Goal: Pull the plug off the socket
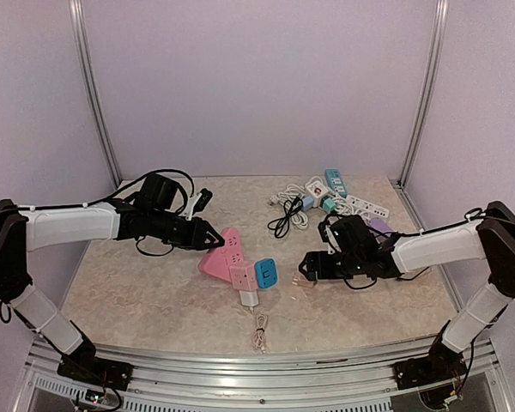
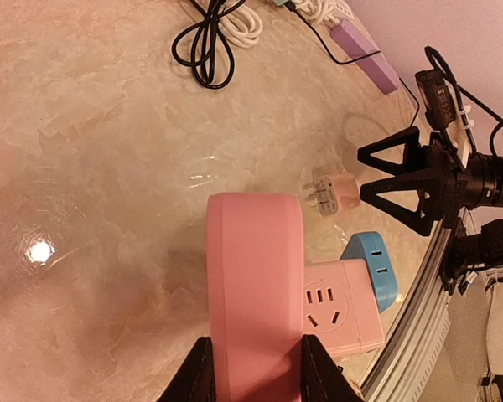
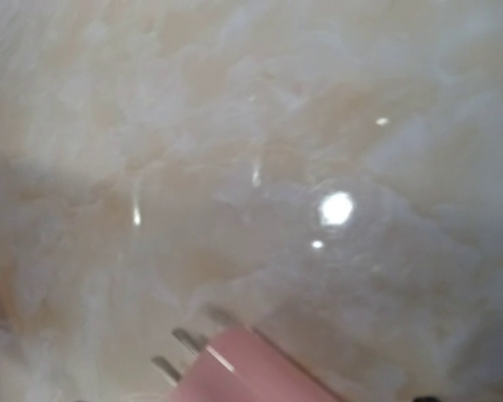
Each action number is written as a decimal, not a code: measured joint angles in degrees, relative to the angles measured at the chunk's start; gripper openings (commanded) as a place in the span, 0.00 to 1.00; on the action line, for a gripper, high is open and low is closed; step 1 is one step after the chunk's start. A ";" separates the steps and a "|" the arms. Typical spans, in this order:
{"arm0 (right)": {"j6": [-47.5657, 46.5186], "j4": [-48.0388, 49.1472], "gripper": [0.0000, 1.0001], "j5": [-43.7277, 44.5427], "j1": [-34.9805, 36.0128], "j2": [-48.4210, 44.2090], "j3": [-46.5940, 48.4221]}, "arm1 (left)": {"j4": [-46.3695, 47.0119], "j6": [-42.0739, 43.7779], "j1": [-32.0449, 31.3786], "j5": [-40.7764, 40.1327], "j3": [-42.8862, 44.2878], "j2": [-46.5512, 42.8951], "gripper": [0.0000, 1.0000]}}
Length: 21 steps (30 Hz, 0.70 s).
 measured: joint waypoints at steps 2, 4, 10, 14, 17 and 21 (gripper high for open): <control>-0.70 -1.07 0.85 1.07 -0.04 -1.62 0.00 | 0.02 0.07 0.00 0.07 -0.02 -0.11 0.06; -1.66 -2.21 0.85 2.03 -0.04 -3.74 0.00 | 0.07 0.22 0.00 0.22 -0.02 -0.24 0.06; -6.16 -3.56 0.86 1.55 -0.09 -11.65 0.09 | 1.44 1.11 -0.02 1.49 -0.57 -1.11 0.06; -9.84 -3.50 0.86 -2.86 -0.09 -15.45 1.57 | 2.32 2.21 -0.31 2.43 -1.11 -2.54 0.07; -12.24 -2.82 0.86 -7.65 -0.09 -16.17 3.67 | 3.63 3.04 -0.72 3.32 -1.68 -3.74 0.07; -14.40 -1.22 0.85 -14.36 -0.09 -16.15 5.73 | 5.60 3.87 -1.46 5.27 -2.86 -5.64 0.07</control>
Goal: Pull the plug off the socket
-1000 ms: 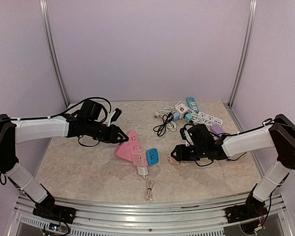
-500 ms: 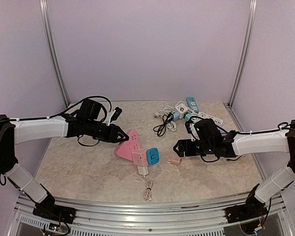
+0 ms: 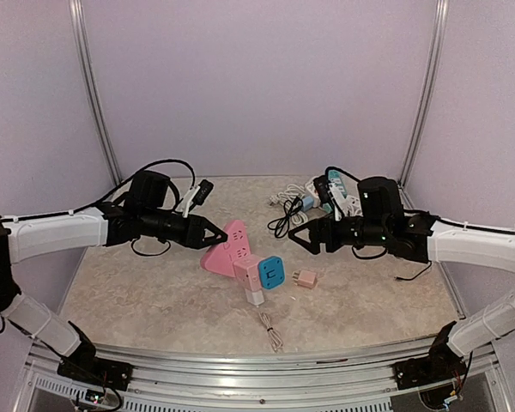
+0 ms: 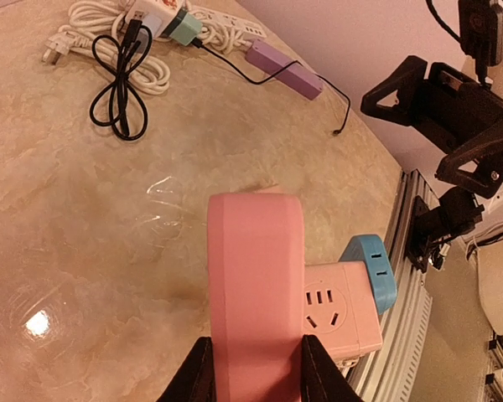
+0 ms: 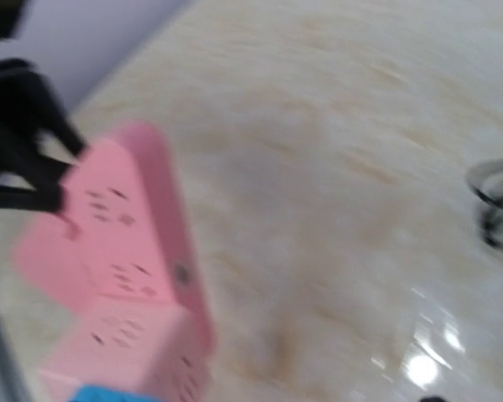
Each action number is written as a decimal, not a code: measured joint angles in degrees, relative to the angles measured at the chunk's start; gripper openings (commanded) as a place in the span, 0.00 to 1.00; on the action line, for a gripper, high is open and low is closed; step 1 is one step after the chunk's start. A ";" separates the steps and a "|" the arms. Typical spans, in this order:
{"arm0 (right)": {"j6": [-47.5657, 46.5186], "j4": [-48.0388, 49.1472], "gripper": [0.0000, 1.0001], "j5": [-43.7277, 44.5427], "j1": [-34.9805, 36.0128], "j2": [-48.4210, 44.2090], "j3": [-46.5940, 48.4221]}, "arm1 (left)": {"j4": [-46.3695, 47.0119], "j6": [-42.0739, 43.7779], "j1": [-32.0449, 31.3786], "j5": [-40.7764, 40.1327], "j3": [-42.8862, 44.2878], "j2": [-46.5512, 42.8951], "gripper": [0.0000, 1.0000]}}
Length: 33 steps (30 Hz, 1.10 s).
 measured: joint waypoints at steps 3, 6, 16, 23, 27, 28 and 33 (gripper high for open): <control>-0.90 1.60 0.83 -4.96 0.04 0.83 1.66 | 1.95 0.72 -0.55 2.08 -1.25 -1.90 0.07; -1.79 2.49 0.82 -9.29 0.24 2.51 3.72 | 3.82 1.07 -0.98 4.35 -2.25 -3.61 0.07; -5.42 1.51 0.72 -18.62 2.82 10.45 12.31 | 7.34 1.79 -1.79 10.21 -2.86 -7.15 0.07; -6.88 0.55 0.62 -23.43 5.31 15.34 15.74 | 7.76 2.14 -2.25 12.52 -2.86 -7.17 0.07; -7.39 0.15 0.55 -24.96 5.88 16.81 16.52 | 7.87 2.19 -2.47 13.09 -2.86 -7.17 0.07; -7.43 0.04 0.53 -25.31 5.92 17.03 16.61 | 7.91 2.19 -2.54 13.33 -2.86 -7.17 0.07; -7.37 0.00 0.35 -26.77 6.05 17.40 16.74 | 8.09 2.23 -2.64 14.12 -2.86 -7.19 0.07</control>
